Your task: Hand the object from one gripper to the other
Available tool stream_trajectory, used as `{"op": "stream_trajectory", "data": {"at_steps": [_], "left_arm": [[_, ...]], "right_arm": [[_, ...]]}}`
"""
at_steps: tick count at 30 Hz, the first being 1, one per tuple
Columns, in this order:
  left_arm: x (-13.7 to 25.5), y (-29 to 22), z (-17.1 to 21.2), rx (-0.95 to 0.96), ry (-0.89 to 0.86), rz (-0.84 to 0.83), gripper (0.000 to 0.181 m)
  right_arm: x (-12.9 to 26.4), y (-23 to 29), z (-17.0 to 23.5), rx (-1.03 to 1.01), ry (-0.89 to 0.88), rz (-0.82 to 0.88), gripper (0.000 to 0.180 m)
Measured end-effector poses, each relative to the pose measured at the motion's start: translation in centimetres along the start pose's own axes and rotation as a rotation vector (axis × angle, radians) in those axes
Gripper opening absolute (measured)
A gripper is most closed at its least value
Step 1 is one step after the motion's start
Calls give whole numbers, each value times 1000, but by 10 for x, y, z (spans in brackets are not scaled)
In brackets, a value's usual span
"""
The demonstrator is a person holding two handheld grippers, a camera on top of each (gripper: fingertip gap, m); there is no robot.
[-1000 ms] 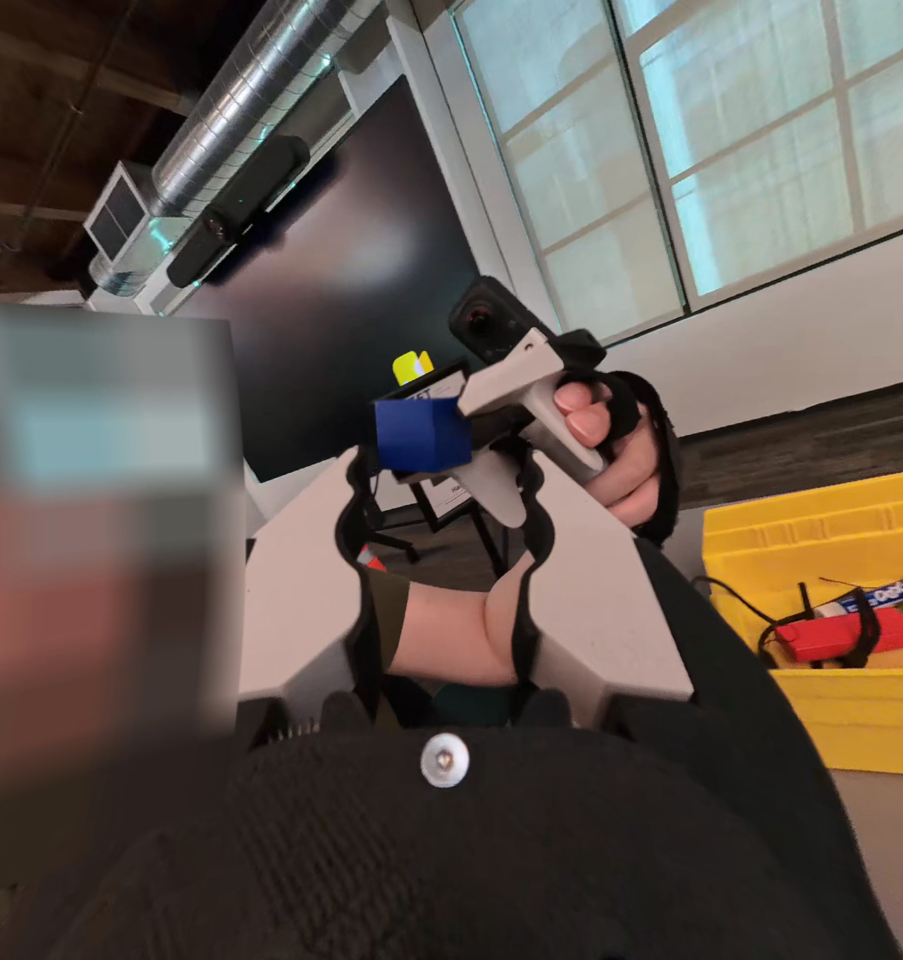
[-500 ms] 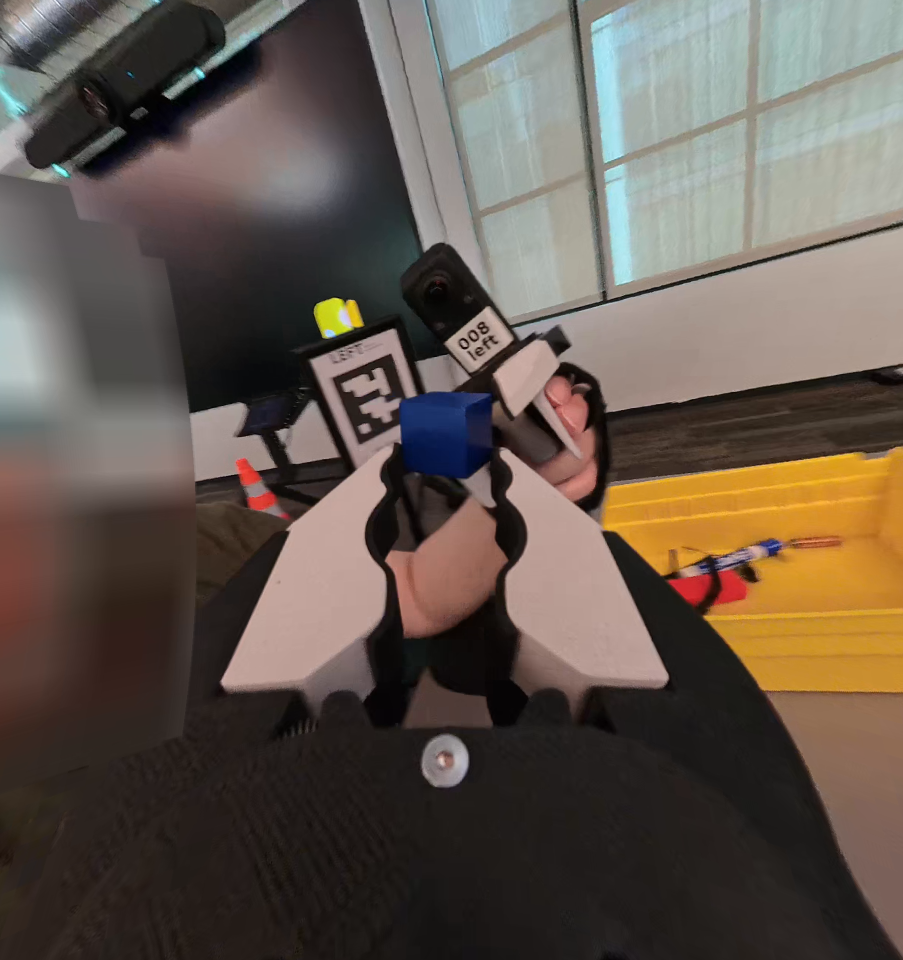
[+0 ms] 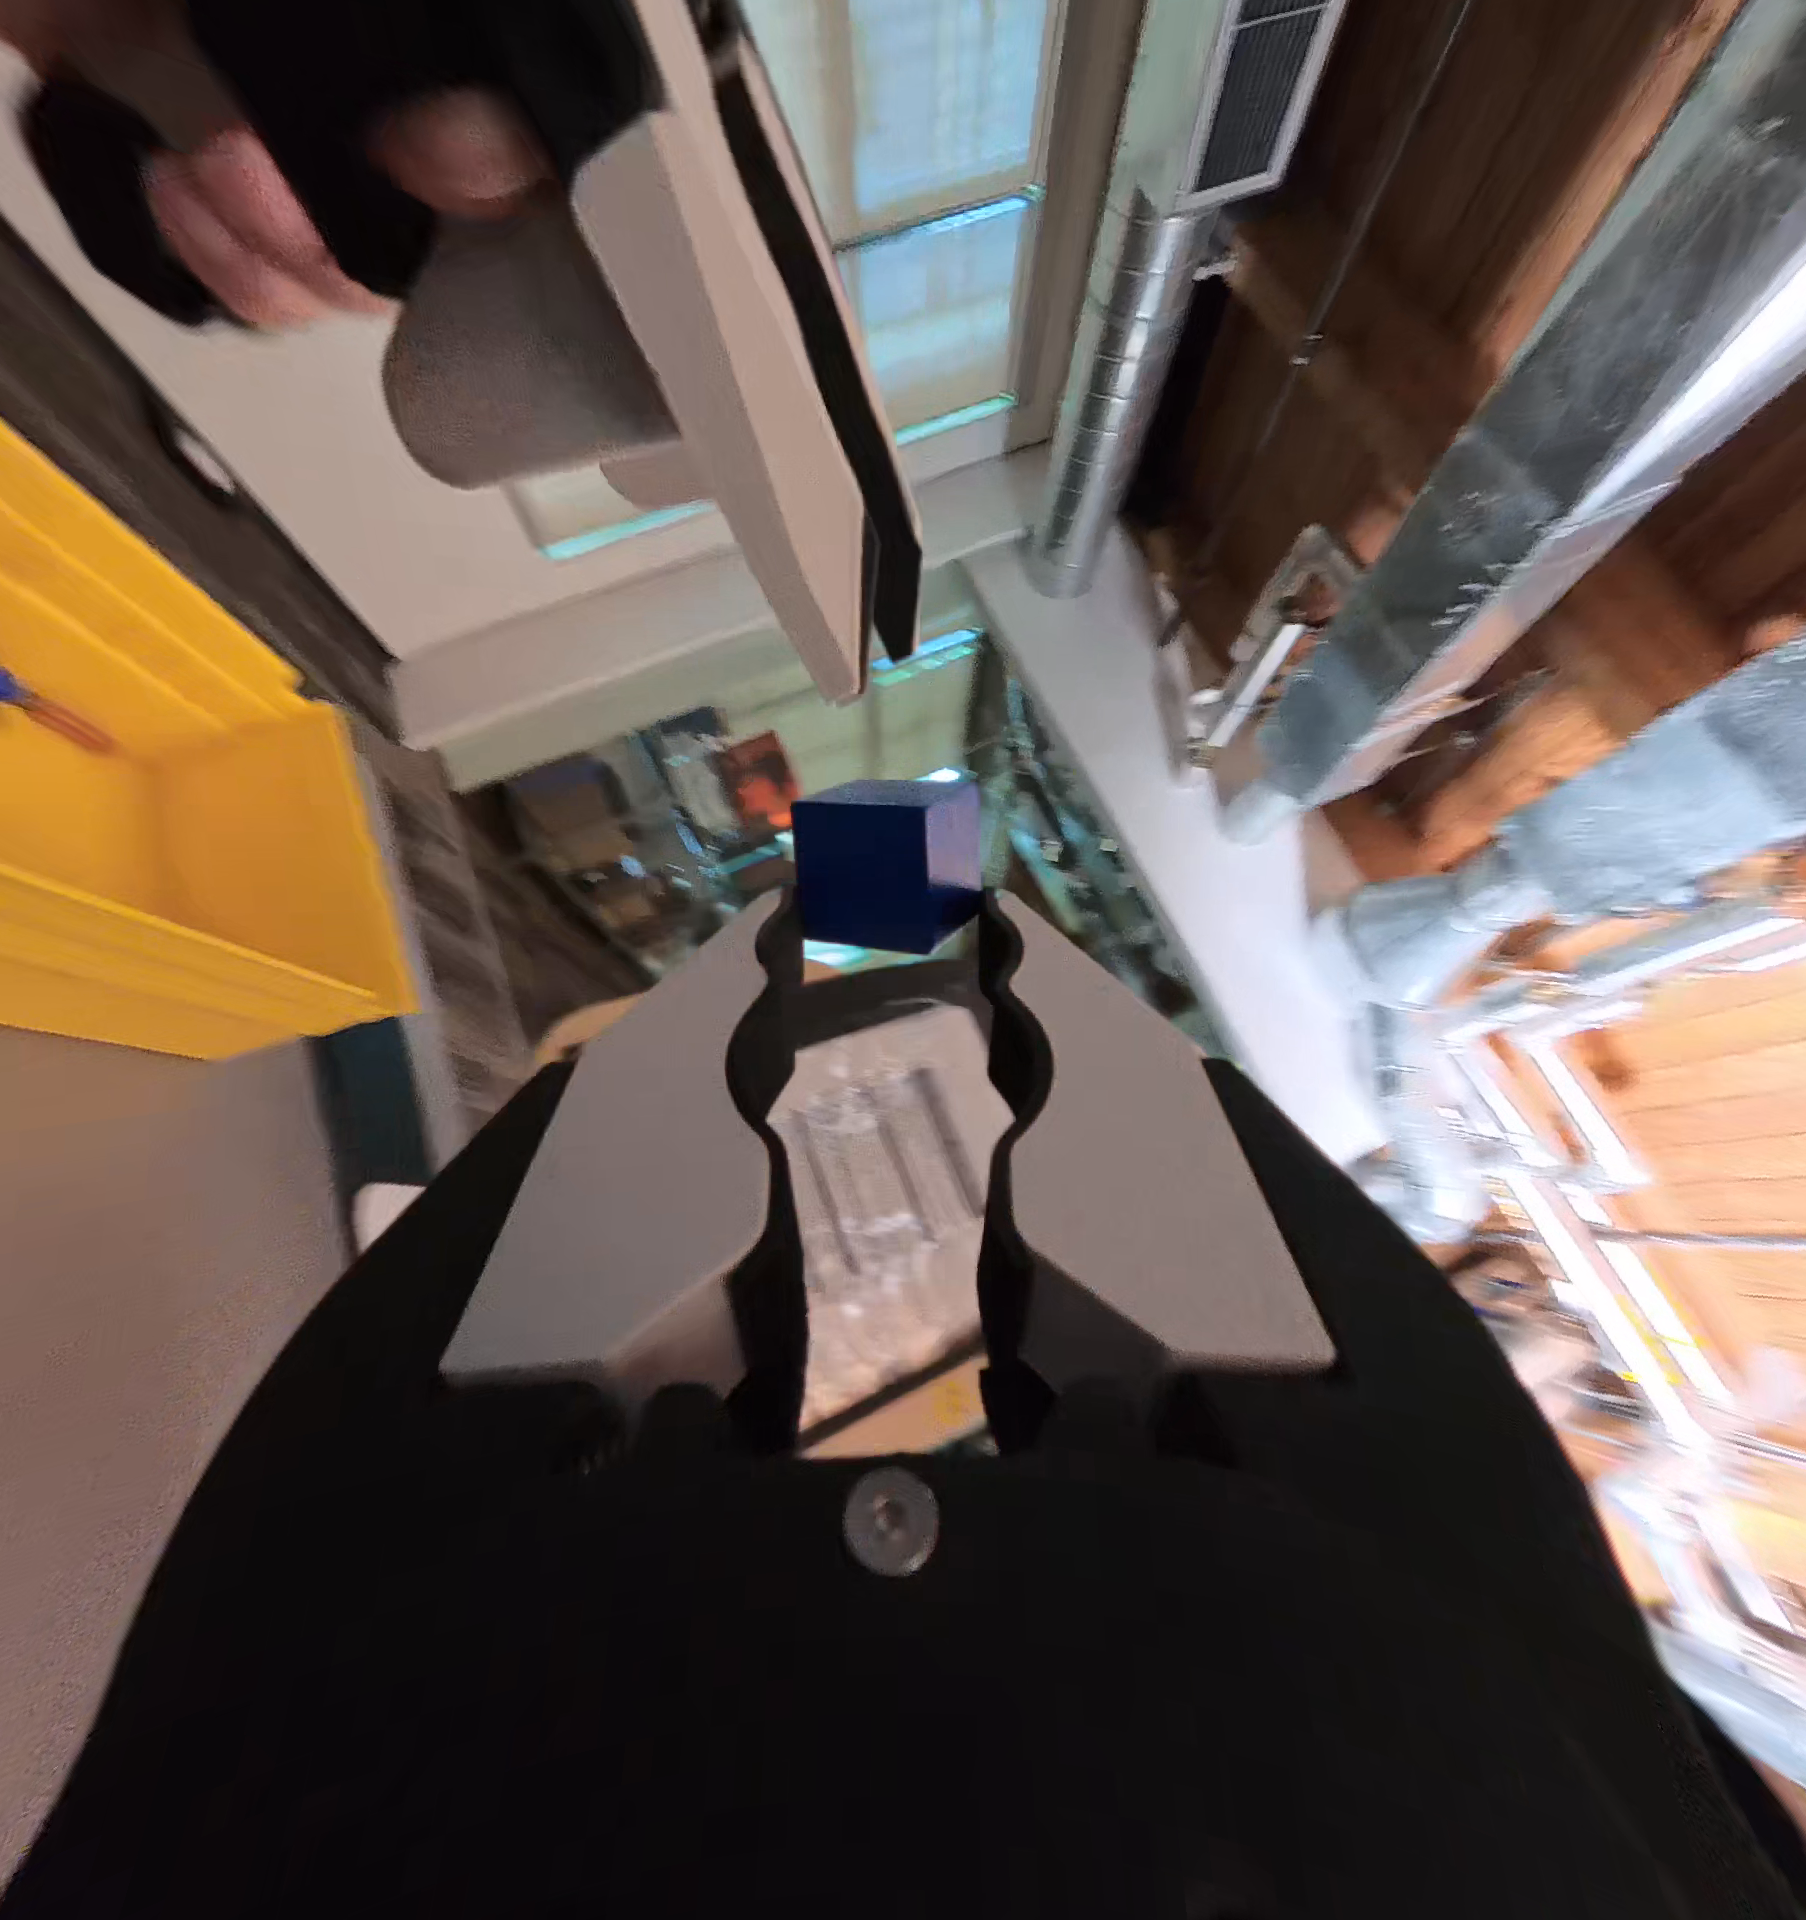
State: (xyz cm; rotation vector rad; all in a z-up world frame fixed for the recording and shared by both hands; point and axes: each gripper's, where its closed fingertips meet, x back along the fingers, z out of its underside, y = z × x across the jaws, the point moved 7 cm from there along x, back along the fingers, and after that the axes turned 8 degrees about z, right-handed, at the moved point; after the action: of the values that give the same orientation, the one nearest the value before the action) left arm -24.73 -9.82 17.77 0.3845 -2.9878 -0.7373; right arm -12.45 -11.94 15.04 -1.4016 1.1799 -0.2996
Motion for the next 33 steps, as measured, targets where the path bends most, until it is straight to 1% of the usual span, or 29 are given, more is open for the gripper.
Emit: {"op": "stream_trajectory", "data": {"at_steps": [1, 2, 3, 4, 6, 7, 9, 12, 15, 16, 22, 25, 27, 29, 31, 32, 33], "left_arm": [[-1, -1, -1, -5, 32, -57, 57], [-3, -3, -1, 27, 57, -86, 61], [-5, -7, -1, 86, 69, -79, 67], [-8, -11, -1, 147, 68, -44, 69], [-11, -17, -3, 222, 41, 16, 72], [-11, -16, -3, 235, 30, 15, 71], [-10, -13, -3, 239, 17, 4, 64], [-9, -13, -2, 290, -8, 75, 57], [-10, -14, -1, 323, -23, 137, 45], [-11, -14, -1, 328, -30, 150, 37], [-12, -12, 0, 334, -60, 186, 35], [-9, -5, 0, 328, -89, 154, 35], [-5, 1, -3, 344, -174, 166, 36], [1, 5, -9, 373, -315, 236, 35], [6, 10, -10, 402, -416, 291, 35], [7, 12, -9, 388, -446, 312, 35], [8, 14, -7, 353, -469, 323, 35]], "right_arm": [[-1, 1, -1, 56, 12, 50, 32], [-3, 2, -2, 118, 20, 91, 32], [-4, 3, -3, 178, 30, 141, 32], [-4, 4, -4, 226, 33, 190, 32], [-5, 11, -8, 273, 8, 199, 32], [-5, 13, -9, 280, -2, 197, 33], [-4, 16, -13, 289, -33, 206, 33], [-1, 16, -16, 284, -67, 218, 32], [1, 16, -18, 284, -88, 219, 32], [1, 16, -19, 280, -97, 216, 32], [2, 14, -16, 249, -114, 238, 33], [-1, 9, -14, 183, -93, 243, 52], [-2, 7, -10, 123, -80, 214, 53], [-3, 4, -5, 20, -79, 184, 53], [-3, 0, 1, -165, -96, 124, 49], [-5, -2, 4, -320, -111, 49, 47], [-6, -4, 7, -534, -134, -60, 45]]}}
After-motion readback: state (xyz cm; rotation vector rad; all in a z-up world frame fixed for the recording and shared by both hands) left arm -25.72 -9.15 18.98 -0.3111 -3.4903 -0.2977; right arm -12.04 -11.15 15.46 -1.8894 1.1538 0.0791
